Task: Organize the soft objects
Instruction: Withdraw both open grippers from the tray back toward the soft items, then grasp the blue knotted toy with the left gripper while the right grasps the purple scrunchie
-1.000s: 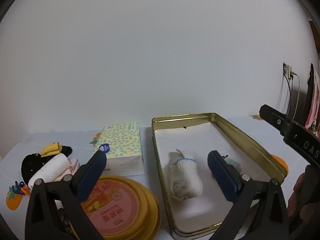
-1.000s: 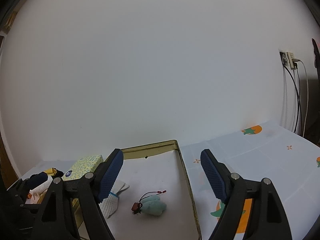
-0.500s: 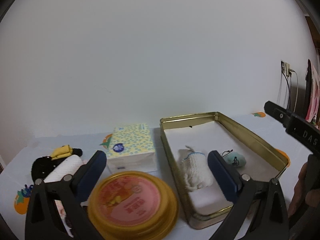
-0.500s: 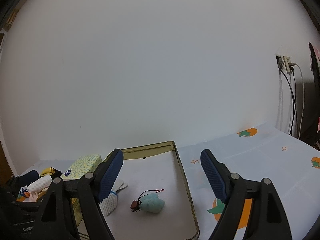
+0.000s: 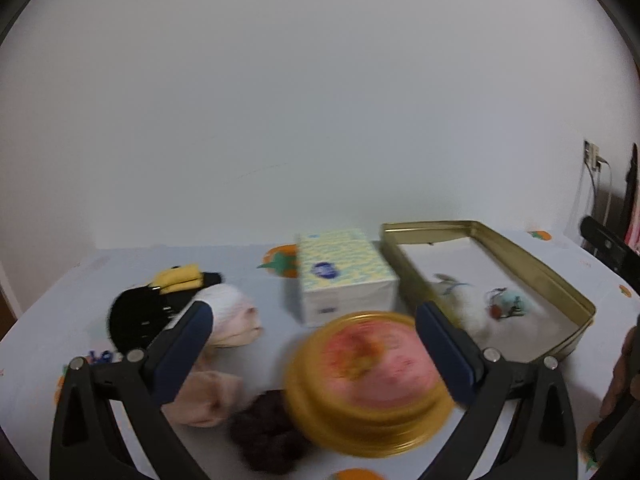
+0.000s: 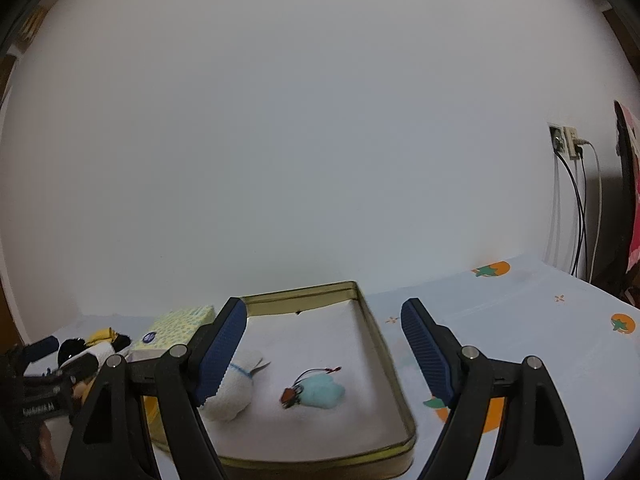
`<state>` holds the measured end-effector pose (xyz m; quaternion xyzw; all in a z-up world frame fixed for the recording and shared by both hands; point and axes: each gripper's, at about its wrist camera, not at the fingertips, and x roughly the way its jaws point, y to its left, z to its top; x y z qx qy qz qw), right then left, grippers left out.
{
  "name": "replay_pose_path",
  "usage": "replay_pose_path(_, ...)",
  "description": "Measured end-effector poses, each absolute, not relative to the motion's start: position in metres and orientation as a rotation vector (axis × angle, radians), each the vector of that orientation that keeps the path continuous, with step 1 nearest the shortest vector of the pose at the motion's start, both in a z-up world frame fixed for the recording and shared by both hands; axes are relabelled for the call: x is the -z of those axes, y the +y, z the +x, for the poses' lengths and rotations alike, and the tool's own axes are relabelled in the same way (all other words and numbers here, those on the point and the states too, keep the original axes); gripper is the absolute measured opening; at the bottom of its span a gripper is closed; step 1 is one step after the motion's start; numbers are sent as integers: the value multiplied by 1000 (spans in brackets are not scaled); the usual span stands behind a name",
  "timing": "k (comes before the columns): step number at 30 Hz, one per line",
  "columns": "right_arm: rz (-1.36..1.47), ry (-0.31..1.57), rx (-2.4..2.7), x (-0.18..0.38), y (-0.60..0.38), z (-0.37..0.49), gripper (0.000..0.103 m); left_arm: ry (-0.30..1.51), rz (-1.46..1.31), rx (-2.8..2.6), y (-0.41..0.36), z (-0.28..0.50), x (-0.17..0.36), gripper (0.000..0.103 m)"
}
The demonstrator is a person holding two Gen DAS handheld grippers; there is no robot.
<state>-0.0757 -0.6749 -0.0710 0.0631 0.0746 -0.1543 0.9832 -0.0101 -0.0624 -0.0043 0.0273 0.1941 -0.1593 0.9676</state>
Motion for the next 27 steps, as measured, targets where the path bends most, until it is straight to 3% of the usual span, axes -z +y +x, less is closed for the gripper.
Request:
replay_pose_path(12,59,176,155,73,-598,-63,81,481,15,91,43,28,12,103)
replay_pose_path(21,4,242,-25,80,-540,-47,81,750,-137,85,126,69,40,102)
replay_pose_path(25,-18,273,-81,84,-525,-42,81,829,-138,84,123,76,52,99)
replay_pose_path(27,-31,279,-87,86,-520,-42,81,865,-95,99,112,79,56,91)
